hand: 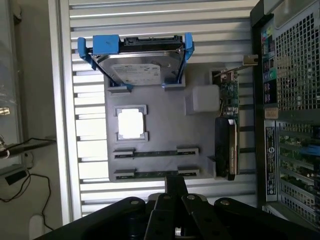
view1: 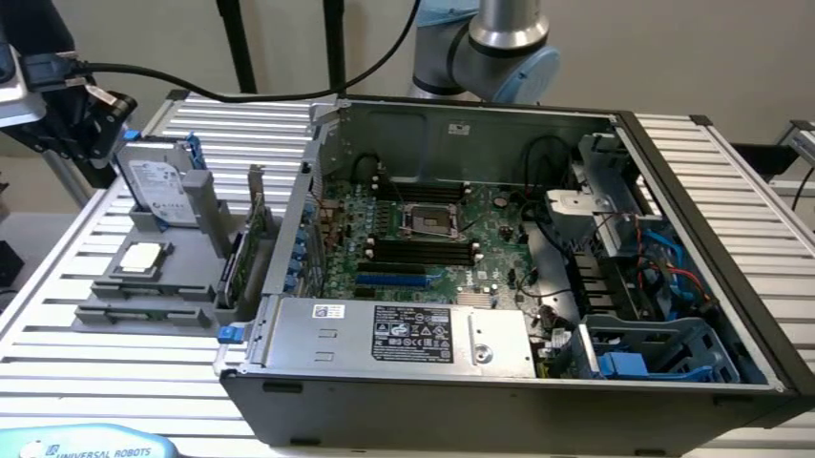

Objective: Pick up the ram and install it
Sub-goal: 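Reach for the ram, then pick up the ram and move it above insertion slot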

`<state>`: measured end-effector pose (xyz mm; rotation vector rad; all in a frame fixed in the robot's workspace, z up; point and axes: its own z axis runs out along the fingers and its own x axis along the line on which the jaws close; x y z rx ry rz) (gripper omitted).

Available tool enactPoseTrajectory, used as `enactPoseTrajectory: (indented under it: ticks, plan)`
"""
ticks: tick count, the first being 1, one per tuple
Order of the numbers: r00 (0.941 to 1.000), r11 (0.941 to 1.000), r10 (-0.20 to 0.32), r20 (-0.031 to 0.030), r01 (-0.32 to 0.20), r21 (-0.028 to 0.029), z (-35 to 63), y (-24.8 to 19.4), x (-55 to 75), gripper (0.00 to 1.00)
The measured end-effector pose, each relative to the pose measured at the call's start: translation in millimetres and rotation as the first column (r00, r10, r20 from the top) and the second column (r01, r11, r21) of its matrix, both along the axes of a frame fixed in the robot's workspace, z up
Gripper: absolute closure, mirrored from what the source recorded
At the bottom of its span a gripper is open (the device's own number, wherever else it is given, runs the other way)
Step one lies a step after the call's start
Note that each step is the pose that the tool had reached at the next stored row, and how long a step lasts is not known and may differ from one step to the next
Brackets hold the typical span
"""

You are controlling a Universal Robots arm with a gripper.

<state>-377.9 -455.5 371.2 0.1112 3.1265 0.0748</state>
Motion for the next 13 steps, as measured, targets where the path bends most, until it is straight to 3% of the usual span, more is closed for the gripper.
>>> enactPoseTrajectory:
  ticks: [13]
  plan:
    - [1.0000,1.0000,0.000,0.0000,0.000,0.0001,0.0,-0.1,0.0,0.89]
